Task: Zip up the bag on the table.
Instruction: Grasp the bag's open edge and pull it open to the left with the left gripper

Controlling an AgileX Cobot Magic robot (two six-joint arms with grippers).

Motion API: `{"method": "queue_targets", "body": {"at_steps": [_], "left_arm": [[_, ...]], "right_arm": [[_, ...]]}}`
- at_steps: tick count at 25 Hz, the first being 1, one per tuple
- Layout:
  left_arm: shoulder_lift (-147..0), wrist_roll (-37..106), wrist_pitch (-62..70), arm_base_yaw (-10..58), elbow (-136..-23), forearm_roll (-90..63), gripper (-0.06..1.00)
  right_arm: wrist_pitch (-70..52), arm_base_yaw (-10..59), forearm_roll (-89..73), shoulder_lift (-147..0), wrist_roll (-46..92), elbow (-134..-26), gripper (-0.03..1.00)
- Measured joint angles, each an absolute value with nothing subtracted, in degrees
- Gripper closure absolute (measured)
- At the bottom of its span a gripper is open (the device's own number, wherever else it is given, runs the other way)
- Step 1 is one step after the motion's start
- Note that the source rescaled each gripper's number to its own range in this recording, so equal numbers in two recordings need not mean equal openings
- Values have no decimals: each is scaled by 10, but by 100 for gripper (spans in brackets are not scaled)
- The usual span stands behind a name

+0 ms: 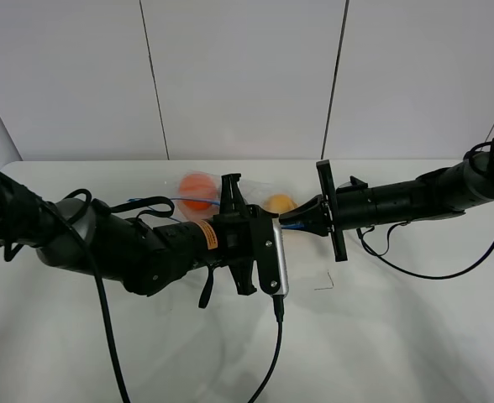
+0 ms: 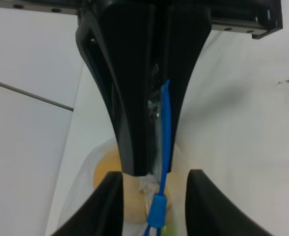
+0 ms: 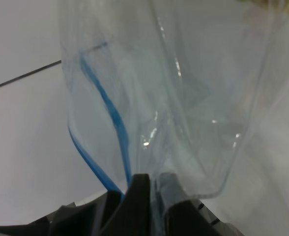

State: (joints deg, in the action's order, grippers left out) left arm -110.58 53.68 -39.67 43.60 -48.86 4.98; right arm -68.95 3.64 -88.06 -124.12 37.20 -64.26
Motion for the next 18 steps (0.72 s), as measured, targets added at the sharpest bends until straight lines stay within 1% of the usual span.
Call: {"method": "queue_targets", "body": {"at_steps": [3,6,9,18], "left_arm": [[-1106,537,-397,436,-489,50,55],[-1106,537,-397,436,-489,50,66],[-1106,537,-397,436,-489,50,71],[-1106,537,-397,436,-489,50,72]], "right_arm": [[-689,36,-881,-1241,372,-643,97],[-689,36,-881,-1241,372,-643,97],[-689,36,-881,-1241,372,-643,97],[-689,36,-881,-1241,372,-643,97]]}}
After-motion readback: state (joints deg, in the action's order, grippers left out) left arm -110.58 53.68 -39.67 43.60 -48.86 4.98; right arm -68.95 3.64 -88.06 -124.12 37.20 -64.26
